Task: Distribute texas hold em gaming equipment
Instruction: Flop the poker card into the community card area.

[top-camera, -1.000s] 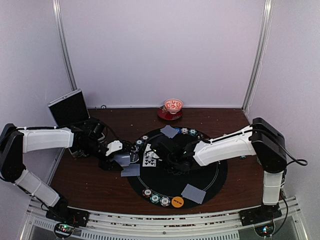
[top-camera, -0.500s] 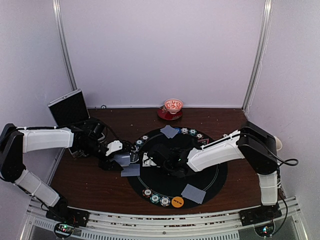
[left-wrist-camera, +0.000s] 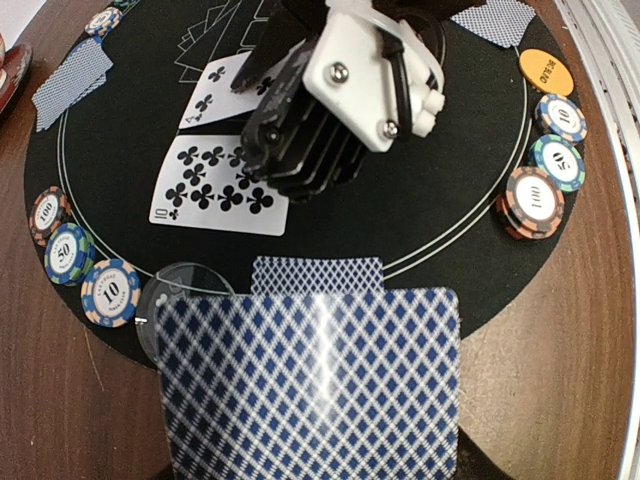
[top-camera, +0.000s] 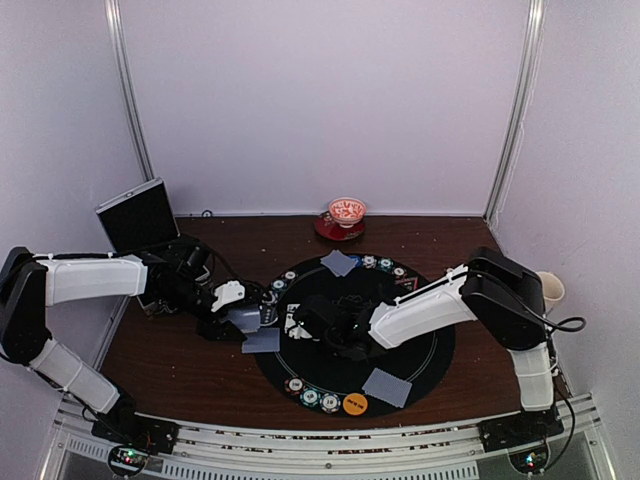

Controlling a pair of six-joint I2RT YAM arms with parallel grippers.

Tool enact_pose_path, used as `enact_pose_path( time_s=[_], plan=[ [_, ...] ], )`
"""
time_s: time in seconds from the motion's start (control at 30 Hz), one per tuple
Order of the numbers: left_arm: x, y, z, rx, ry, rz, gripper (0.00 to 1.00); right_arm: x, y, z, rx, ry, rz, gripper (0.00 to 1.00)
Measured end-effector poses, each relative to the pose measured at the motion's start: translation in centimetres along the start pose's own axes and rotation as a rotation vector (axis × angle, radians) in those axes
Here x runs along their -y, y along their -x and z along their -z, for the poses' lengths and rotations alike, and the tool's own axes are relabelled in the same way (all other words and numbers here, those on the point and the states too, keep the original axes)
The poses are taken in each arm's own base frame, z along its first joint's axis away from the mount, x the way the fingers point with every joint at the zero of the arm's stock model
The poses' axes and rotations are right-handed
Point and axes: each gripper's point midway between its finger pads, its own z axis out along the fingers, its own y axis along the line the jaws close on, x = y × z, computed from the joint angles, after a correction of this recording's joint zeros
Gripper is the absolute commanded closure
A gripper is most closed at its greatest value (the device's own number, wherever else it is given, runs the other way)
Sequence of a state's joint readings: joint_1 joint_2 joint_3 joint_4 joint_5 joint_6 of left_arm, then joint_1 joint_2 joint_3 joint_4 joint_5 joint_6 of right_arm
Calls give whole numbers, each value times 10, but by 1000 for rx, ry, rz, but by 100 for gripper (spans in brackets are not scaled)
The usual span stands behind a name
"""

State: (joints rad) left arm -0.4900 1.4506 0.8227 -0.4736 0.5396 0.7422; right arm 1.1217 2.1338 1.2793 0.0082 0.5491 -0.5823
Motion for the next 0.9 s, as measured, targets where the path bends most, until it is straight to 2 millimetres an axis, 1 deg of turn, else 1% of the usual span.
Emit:
enact_pose_path(
  time_s=[0.2,0.4,0.5,0.77,0.9],
  plan=[
    [0,0,0,0,0,0,42,-2,1,0,10,1,-5,76],
    [0,0,0,0,0,0,42,-2,2,1,13,1,-7,76],
    [0,0,0,0,0,0,42,-3,3,1,19,3,-7,79],
    [0,0,0,0,0,0,42,-11,9,6,39,19,-3,83],
    [0,0,0,0,0,0,42,-12,9,6,44,18,-2,78]
  ],
)
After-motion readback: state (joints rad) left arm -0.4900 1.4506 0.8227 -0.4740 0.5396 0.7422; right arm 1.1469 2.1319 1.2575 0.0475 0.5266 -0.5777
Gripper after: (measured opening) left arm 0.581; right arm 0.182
